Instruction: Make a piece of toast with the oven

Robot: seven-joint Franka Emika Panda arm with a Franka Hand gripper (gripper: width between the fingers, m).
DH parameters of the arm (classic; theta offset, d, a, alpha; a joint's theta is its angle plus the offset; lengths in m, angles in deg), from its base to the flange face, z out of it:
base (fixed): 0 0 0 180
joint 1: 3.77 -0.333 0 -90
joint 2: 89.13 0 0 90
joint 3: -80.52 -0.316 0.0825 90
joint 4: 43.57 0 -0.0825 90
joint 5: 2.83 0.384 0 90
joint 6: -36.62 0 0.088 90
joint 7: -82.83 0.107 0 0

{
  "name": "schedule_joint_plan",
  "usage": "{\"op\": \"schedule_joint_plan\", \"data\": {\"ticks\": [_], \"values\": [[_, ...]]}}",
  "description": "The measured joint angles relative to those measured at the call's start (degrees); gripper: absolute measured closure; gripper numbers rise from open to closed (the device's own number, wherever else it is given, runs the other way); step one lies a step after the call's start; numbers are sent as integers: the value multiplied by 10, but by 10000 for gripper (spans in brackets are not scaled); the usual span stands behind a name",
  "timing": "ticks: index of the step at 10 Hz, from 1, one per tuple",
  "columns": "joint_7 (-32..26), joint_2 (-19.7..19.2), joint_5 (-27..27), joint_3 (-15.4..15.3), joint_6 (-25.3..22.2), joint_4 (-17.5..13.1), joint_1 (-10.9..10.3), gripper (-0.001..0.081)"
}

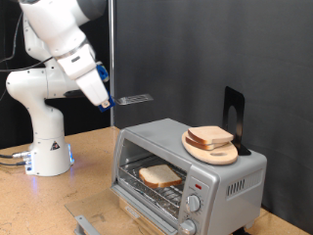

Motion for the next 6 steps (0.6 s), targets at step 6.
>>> {"op": "schedule_joint_plan", "data": {"ticks": [6], "values": [[116,57,17,-112,70,46,-31,540]]}}
